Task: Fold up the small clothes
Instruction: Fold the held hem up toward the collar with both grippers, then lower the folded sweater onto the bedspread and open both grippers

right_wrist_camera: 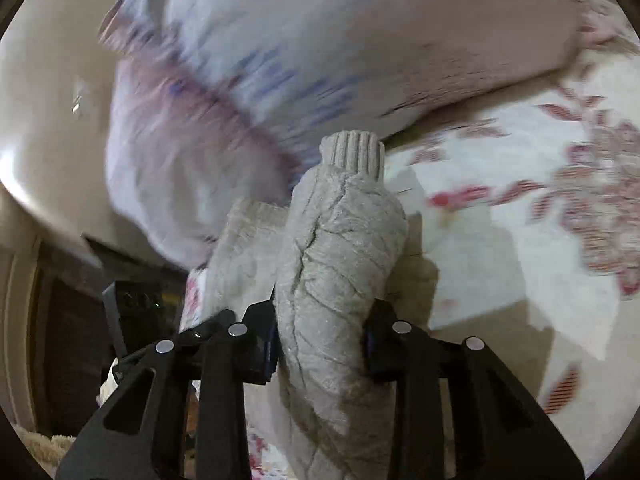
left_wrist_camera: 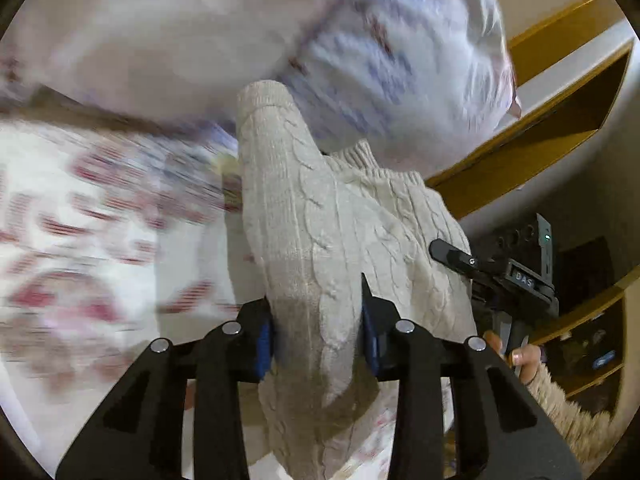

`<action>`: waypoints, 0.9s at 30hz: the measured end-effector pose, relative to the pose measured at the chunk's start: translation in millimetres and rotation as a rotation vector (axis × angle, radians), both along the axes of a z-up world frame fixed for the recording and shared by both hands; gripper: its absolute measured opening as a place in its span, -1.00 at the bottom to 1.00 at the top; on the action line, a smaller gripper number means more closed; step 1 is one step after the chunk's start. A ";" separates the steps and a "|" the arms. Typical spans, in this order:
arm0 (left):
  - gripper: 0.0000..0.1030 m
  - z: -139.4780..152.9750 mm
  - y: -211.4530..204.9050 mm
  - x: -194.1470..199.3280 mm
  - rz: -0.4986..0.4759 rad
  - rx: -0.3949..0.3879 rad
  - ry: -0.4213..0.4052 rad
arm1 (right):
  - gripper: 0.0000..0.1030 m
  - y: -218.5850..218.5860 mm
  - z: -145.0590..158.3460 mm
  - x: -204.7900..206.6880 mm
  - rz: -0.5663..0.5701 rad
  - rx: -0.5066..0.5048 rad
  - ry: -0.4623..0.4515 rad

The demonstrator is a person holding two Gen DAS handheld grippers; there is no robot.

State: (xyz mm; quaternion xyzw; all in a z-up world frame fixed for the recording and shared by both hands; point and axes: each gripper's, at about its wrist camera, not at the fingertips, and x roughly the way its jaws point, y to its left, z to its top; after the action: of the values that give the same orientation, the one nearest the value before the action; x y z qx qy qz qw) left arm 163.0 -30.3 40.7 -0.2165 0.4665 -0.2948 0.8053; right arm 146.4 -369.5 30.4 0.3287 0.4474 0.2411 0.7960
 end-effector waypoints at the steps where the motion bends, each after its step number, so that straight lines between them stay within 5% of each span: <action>1: -0.26 1.0 11.6 -0.3 0.025 0.069 -0.020 | -0.32 10.9 -3.3 4.1 0.017 -0.016 0.008; 4: -0.04 -14.1 31.4 15.4 0.138 0.273 0.011 | -0.18 41.6 -27.3 19.7 0.042 -0.149 0.096; 5: -0.01 -16.0 38.5 16.4 0.165 0.260 0.020 | -0.12 44.0 -32.9 21.1 0.016 -0.150 0.125; 7: 0.15 -5.7 49.7 5.1 0.236 0.219 -0.024 | 0.37 38.0 -34.8 19.1 -0.041 -0.071 0.133; 8: 0.42 -2.2 52.0 0.6 0.250 0.225 -0.045 | 0.38 35.5 -33.9 18.3 -0.062 -0.053 0.124; 9: 0.48 3.7 53.4 -9.4 0.270 0.255 -0.082 | 0.27 33.6 -32.6 19.4 -0.079 -0.041 0.118; 10: 0.48 7.5 54.8 -16.2 0.281 0.279 -0.102 | -0.54 32.2 -32.8 20.3 -0.091 -0.030 0.114; 11: 0.48 8.8 57.3 -22.3 0.290 0.297 -0.114 | -0.79 31.0 -31.5 24.9 -0.110 -0.036 0.097; 18: 0.56 7.8 64.4 -74.2 0.306 0.370 -0.141 | -0.80 29.3 -24.7 71.4 -0.174 -0.312 0.084; 21: 0.71 5.6 56.2 -95.5 0.290 0.391 -0.156 | -0.61 36.0 0.6 49.6 -0.187 -0.357 0.001; 24: 0.93 1.6 55.7 -114.4 0.290 0.375 -0.155 | 0.10 40.8 30.6 2.9 -0.151 -0.261 -0.138; 27: 0.96 -6.9 45.4 -121.9 0.274 0.388 -0.145 | 0.38 64.9 33.0 -25.0 -0.035 -0.245 -0.182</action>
State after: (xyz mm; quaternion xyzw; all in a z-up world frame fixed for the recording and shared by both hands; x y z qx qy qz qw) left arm 41.1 15.1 33.8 -0.0976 0.4218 -0.1025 0.8956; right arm 121.4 -304.7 63.4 0.2133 0.3938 0.1996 0.8715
